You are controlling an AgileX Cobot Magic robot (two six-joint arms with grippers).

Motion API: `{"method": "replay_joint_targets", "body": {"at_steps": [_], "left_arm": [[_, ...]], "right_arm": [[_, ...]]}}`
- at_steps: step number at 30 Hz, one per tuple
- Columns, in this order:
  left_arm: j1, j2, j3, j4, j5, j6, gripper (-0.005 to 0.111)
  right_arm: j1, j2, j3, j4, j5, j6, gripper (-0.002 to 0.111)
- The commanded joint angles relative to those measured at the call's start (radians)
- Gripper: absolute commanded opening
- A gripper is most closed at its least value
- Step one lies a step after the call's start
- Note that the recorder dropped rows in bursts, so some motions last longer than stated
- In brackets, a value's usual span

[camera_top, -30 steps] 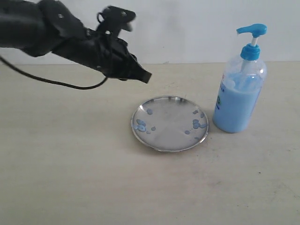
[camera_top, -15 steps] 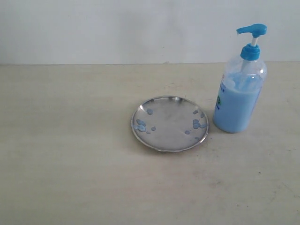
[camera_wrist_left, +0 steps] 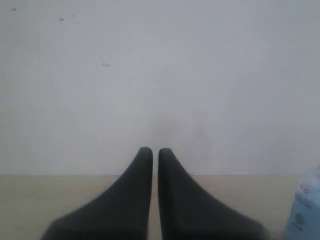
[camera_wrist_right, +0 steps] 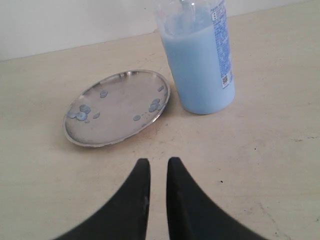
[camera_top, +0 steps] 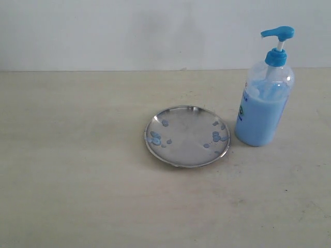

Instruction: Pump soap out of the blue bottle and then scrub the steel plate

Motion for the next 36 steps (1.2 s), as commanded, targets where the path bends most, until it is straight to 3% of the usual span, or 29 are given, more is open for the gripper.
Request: {"method": "replay_joint_targets", "body": {"at_steps": [1,7,16,18,19,22,24,31,36], "left_arm": [[0.116,-0.106,0.108,-0.029,-0.019,-0.008,0.004],[0.196,-0.203,0.174,-0.029,-0.062,-0.008,0.004],[0.198,-0.208,0.174,0.001,-0.153,-0.005,0.004],[0.198,-0.202,0.177,0.147,-0.145,-0.036,0.004],[0.198,-0.195,0.184,0.292,-0.137,-0.127,0.004],[0.198,-0.161,0.204,0.699,-0.069,-0.625,0.004],[0.198,-0.145,0.226,0.848,-0.027,-0.808,0.004],[0.198,-0.140,0.278,0.881,0.105,-0.843,0.004],[0.224,-0.171,0.278,0.855,0.279,-0.846,0.004]], "right_arm": [[0.001,0.005,-0.001,-0.005,-0.008,-0.007,0.001],[0.001,0.005,-0.001,-0.005,-0.008,-0.007,0.001],[0.001,0.005,-0.001,-0.005,-0.008,-0.007,0.001],[0.001,0.005,-0.001,-0.005,-0.008,-0.007,0.001],[0.001,0.005,-0.001,-0.005,-0.008,-0.007,0.001],[0.001,0.005,-0.001,-0.005,-0.008,-0.007,0.001],[0.001,0.005,-0.001,-0.005,-0.008,-0.007,0.001],[0.001,0.005,-0.001,-0.005,-0.008,-0.007,0.001],[0.001,0.005,-0.001,-0.005,-0.008,-0.007,0.001]]}}
